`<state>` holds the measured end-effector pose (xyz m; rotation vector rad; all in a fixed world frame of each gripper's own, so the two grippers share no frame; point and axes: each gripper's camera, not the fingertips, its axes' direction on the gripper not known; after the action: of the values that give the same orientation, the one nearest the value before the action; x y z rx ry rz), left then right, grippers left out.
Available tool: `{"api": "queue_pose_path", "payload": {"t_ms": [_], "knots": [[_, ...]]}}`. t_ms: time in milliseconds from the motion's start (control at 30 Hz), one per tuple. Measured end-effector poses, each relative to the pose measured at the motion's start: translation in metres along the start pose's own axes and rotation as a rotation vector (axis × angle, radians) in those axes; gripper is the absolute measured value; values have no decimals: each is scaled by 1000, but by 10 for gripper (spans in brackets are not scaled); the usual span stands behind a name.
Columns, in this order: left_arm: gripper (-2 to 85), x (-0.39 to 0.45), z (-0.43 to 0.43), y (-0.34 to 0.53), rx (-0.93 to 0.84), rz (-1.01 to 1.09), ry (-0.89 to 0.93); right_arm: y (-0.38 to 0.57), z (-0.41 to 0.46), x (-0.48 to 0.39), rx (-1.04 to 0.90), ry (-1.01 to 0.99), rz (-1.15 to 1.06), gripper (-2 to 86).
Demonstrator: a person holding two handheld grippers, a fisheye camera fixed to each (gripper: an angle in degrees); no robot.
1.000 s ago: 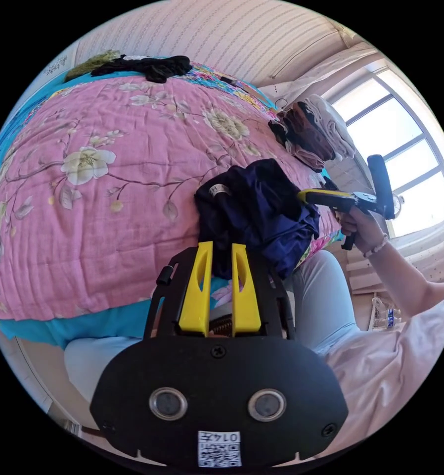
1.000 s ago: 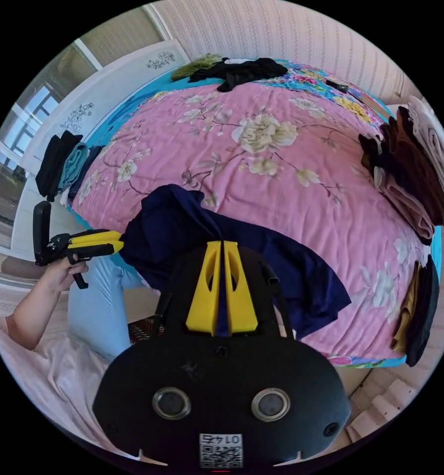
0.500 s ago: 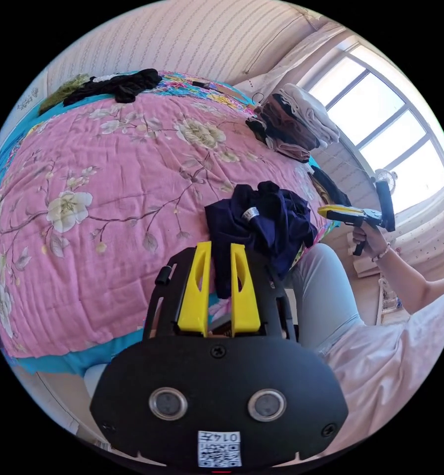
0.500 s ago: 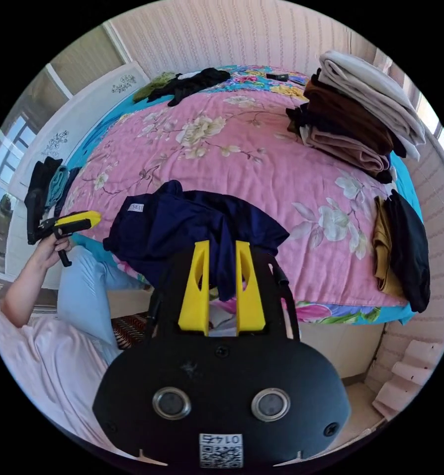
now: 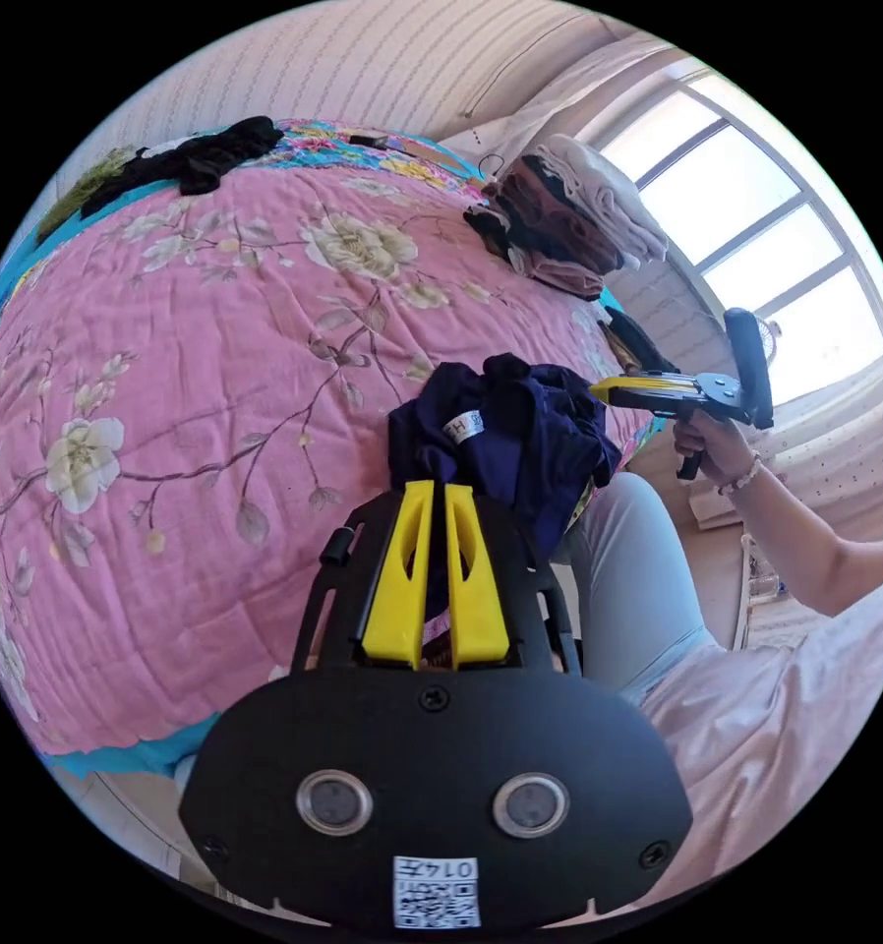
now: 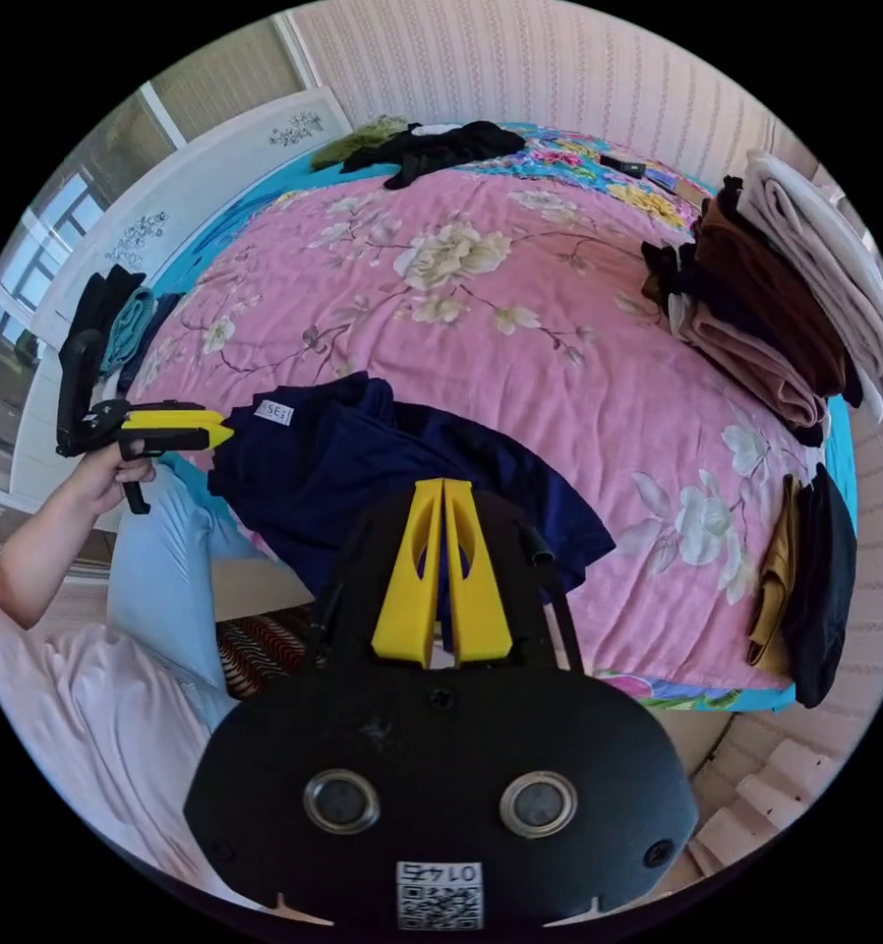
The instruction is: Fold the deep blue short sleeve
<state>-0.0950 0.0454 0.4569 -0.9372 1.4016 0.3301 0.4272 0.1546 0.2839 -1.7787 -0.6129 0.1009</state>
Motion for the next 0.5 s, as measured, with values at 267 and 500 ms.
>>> {"api": "queue_pose_path", "payload": {"t_ms": [267,500], "knots": [[-9,-12,-11,22,20,-107,16,-4,4,-5,65,-73,-106,94],[25,9,-7,10,76,-103,-24,-14,29,-7,-102,-91,-117,15]]}}
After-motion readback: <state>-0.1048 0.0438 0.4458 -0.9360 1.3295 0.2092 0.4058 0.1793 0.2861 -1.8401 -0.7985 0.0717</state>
